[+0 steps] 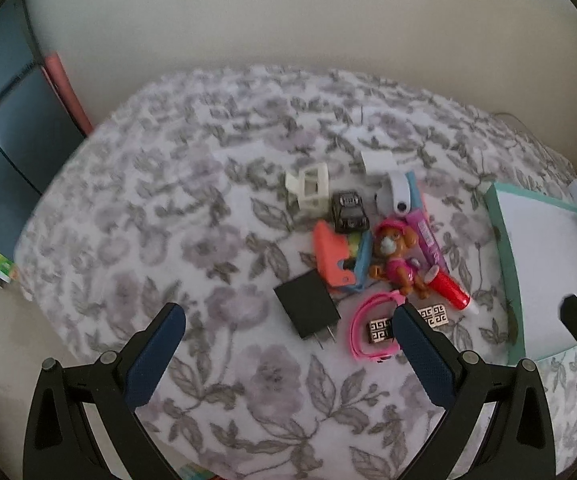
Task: Organize rigid objects
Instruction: 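Grasp the black charger with the left gripper while the right gripper grasps the red glue bottle, then lower the black charger into the teal tray with the left gripper while the right releases the glue bottle there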
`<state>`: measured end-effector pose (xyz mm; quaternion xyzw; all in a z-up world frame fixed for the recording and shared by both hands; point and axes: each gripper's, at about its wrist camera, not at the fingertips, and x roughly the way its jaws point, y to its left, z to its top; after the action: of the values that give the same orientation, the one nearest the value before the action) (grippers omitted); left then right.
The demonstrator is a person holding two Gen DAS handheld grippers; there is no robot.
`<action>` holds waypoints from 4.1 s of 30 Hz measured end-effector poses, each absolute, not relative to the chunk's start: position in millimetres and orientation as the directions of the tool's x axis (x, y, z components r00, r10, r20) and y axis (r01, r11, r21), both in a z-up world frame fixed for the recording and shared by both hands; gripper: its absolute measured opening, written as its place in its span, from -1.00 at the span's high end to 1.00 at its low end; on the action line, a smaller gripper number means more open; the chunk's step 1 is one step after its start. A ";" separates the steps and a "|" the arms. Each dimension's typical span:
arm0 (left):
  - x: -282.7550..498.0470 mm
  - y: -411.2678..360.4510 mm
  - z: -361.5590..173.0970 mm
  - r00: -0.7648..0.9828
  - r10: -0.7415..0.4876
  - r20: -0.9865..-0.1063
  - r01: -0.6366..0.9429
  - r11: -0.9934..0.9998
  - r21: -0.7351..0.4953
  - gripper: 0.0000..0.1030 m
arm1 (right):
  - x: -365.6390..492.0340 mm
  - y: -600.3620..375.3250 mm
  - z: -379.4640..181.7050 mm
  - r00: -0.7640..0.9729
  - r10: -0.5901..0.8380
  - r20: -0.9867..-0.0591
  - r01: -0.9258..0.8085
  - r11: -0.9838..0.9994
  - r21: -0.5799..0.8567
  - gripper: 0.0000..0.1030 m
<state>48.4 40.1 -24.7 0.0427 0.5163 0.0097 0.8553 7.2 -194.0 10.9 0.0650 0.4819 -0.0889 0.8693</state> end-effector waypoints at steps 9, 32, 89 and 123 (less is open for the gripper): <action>76.5 62.0 -68.7 0.359 0.069 -0.931 -0.049 0.997 0.055 -1.00 | 52.0 -162.6 -32.1 0.415 -0.027 -0.909 0.171 0.984 0.048 -0.88; 106.5 57.3 -122.1 0.261 0.026 -0.965 -0.046 0.999 0.015 -0.29 | 95.5 -132.6 -99.4 0.300 0.036 -0.953 0.089 0.994 0.065 0.30; 94.6 -250.8 -65.8 0.270 -0.102 -0.957 0.223 0.974 -0.041 0.17 | 5.7 -396.1 -44.6 0.313 -0.311 -0.898 0.708 0.706 0.002 0.36; 94.4 -213.5 -56.2 0.346 -0.054 -0.937 0.170 0.985 0.006 -0.94 | 14.4 -379.5 -48.8 0.299 -0.311 -0.902 0.654 0.755 -0.044 -0.54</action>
<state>94.4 -213.5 -56.2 0.0512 0.5679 -0.0686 0.8186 14.4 -379.5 -48.8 0.1692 0.5067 -0.3063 0.7879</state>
